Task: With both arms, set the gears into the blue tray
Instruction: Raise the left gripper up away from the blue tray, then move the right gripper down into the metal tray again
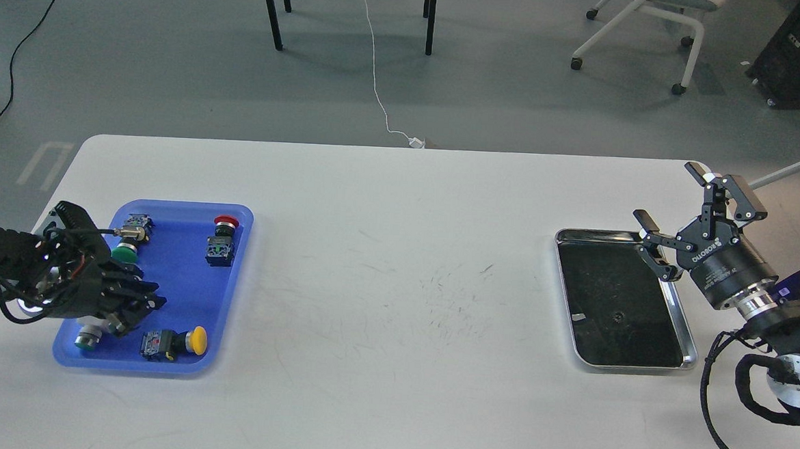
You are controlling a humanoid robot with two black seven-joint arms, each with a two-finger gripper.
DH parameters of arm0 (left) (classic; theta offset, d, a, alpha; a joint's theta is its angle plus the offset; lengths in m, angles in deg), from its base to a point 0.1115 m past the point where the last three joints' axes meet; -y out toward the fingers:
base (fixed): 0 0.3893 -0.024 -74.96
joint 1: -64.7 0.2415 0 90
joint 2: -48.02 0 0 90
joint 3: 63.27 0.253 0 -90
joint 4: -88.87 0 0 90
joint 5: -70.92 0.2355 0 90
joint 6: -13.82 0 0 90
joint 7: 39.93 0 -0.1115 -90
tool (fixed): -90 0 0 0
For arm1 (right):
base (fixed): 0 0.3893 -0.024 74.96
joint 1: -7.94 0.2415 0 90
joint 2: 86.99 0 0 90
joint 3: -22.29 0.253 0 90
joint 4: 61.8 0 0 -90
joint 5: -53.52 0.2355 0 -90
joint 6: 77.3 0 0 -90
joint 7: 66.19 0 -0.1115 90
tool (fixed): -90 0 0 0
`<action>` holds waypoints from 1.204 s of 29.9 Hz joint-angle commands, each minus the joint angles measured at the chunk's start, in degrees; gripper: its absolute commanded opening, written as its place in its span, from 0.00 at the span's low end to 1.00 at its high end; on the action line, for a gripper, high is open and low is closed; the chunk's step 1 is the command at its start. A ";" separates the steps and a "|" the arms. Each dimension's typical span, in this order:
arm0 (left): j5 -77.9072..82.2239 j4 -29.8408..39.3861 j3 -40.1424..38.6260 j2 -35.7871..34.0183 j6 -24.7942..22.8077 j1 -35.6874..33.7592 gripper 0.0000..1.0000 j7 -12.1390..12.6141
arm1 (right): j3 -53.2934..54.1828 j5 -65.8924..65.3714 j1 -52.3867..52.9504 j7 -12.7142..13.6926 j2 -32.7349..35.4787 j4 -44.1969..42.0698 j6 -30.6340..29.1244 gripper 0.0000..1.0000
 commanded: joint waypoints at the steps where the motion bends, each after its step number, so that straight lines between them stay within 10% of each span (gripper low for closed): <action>1: 0.00 0.11 -0.07 0.28 0.07 0.01 0.24 0.00 | 0.05 0.00 -0.01 0.00 0.10 0.09 0.00 0.98; 7: 0.00 0.11 -0.07 0.72 0.07 0.02 0.38 0.00 | 0.05 0.00 -0.01 0.00 0.10 0.09 0.00 0.98; 13: 0.00 0.20 -0.77 0.46 0.07 -0.16 0.78 0.00 | 0.14 0.00 -0.01 0.00 0.62 0.18 0.00 0.98; 19: -8.69 1.51 -11.39 2.48 0.07 -0.25 0.82 0.00 | 0.05 -0.09 0.17 0.00 0.89 0.18 -0.18 0.98; 28: -64.67 10.74 -18.79 4.76 -0.55 0.98 0.89 0.00 | -3.11 -12.73 5.96 0.00 7.12 1.85 -2.52 0.98; 36: -89.23 10.31 -38.28 16.26 -0.72 14.76 0.98 0.00 | -20.05 -37.41 22.74 0.00 13.89 2.90 -2.52 0.99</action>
